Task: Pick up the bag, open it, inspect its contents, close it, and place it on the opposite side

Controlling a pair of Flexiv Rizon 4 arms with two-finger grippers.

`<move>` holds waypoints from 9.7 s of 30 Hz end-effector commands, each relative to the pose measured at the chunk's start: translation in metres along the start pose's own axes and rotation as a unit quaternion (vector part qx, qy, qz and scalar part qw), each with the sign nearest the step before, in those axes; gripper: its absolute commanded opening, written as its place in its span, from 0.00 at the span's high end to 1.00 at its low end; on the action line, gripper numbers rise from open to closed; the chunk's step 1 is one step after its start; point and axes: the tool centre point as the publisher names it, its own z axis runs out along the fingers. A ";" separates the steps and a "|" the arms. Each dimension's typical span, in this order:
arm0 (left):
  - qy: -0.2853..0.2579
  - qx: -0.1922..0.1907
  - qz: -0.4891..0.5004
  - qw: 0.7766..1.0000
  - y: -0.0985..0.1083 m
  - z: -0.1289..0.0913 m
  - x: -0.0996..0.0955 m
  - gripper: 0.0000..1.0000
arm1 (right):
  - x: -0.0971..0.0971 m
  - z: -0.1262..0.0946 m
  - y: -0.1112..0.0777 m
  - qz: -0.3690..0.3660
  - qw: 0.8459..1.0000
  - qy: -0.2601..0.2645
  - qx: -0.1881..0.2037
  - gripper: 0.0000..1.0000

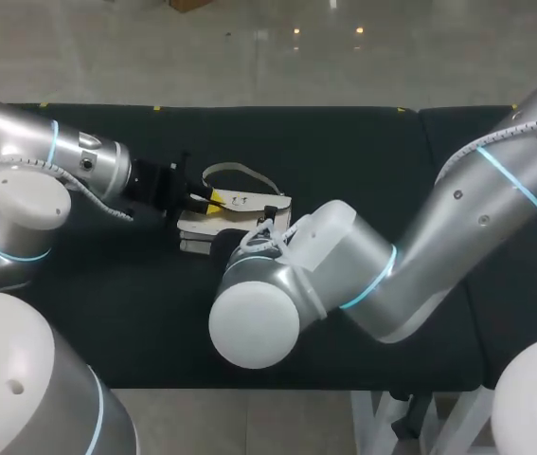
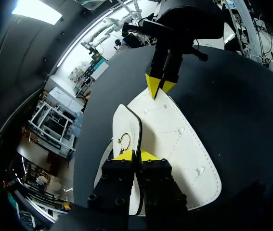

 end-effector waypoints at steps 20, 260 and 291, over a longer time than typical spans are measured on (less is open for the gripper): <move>0.011 0.001 0.001 1.000 0.009 -0.004 0.013 1.00 | 0.002 0.002 0.002 0.000 1.000 -0.001 0.002 1.00; 0.177 -0.038 -0.908 0.377 0.029 -0.041 0.005 0.50 | -0.043 0.040 -0.014 0.717 0.374 0.573 0.134 0.23; 0.169 -0.014 -0.918 0.358 0.038 -0.026 0.015 0.63 | -0.021 0.051 -0.008 0.717 0.331 0.598 0.135 0.53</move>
